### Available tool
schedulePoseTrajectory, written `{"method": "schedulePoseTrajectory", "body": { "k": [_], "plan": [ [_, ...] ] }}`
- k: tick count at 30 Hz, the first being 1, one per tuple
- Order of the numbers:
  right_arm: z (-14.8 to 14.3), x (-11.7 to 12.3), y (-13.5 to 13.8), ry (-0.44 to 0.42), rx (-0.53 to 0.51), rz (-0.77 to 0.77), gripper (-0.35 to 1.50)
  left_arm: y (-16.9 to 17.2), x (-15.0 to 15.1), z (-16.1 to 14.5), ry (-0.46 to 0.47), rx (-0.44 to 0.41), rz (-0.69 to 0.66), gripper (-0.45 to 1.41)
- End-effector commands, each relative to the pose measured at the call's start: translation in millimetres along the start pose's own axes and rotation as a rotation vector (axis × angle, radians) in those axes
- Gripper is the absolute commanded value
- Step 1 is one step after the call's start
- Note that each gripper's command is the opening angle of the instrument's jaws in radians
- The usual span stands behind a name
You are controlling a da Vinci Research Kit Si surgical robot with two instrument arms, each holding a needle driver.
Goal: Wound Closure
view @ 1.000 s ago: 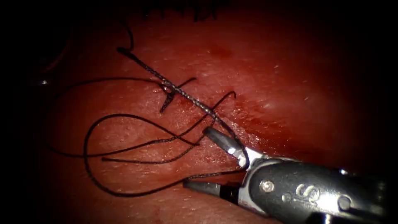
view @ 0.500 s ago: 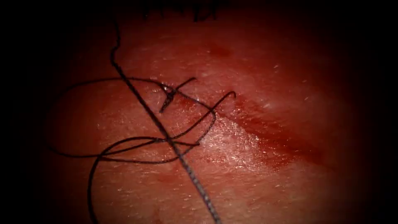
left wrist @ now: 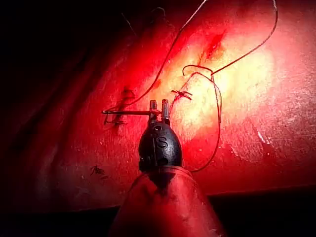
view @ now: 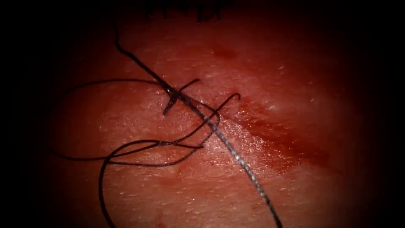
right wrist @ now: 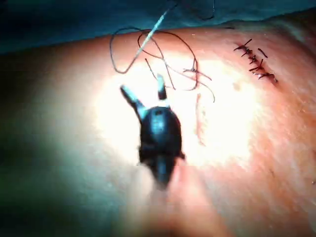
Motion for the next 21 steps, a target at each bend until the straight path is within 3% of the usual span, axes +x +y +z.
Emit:
{"method": "schedulePoseTrajectory", "body": {
  "k": [1, 3, 6, 8, 12, 15, 21],
  "plan": [
    [1.3, -0.9, 2.1, -0.038, -0.041, -0.039, 1.14, 0.1, -0.5, 0.6, 0.002, -0.005, 0.001, -0.45],
    [1.8, -1.5, 3.7, -0.122, -0.080, -0.085, 1.23, 0.0, -0.5, 0.6, 0.002, -0.005, 0.001, -0.45],
    [1.8, -1.8, 5.5, -0.161, -0.113, -0.094, 1.18, 0.0, -0.5, 0.5, 0.002, -0.006, 0.001, -0.45],
    [2.1, -1.5, 7.0, -0.147, -0.149, -0.080, 1.06, 0.1, -0.6, 0.7, 0.006, -0.012, 0.002, -0.45],
    [3.8, -1.2, 9.8, -0.125, -0.250, -0.067, 1.06, 0.6, -0.8, 1.3, 0.014, -0.023, -0.006, -0.45],
    [7.1, -1.8, 11.9, -0.143, -0.300, -0.076, 1.09, 1.3, -1.0, 2.1, 0.025, -0.033, -0.003, -0.45],
    [13.4, -4.7, 13.1, -0.187, -0.251, -0.092, 1.01, 1.4, -1.1, 2.2, 0.024, -0.036, -0.002, -0.45]
  ]
}}
